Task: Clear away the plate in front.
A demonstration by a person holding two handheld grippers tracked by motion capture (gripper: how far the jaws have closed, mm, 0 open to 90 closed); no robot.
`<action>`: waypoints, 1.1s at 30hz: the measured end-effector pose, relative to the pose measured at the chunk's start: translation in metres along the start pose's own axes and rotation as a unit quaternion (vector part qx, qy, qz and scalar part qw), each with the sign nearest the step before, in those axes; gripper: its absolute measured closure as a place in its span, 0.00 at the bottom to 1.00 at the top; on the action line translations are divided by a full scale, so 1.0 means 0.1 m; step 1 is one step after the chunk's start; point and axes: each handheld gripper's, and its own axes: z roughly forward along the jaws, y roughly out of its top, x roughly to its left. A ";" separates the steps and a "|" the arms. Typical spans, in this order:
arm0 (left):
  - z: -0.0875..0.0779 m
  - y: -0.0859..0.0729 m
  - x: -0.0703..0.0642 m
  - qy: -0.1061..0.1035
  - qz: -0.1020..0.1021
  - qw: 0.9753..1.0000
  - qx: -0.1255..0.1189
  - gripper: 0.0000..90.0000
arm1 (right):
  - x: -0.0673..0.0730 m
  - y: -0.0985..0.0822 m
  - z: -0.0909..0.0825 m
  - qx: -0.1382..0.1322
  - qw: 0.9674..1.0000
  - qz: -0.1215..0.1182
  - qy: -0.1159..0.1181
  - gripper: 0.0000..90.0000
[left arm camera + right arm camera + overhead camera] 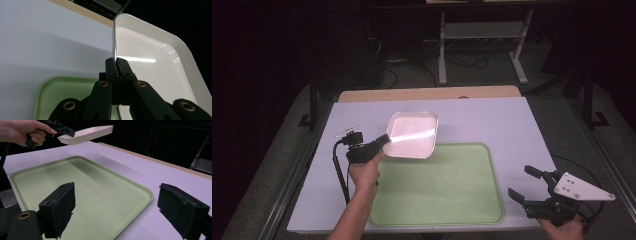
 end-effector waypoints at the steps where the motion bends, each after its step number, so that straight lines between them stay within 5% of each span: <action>1: -0.01 -0.02 -0.01 0.002 -0.001 1.000 0.000 0.99 | 0.01 0.00 0.00 0.001 1.000 -0.001 0.001 0.15; 33: -0.13 -0.47 -0.15 0.019 -0.011 1.000 0.009 0.99 | 0.01 -0.05 -0.07 0.003 1.000 0.003 0.002 0.15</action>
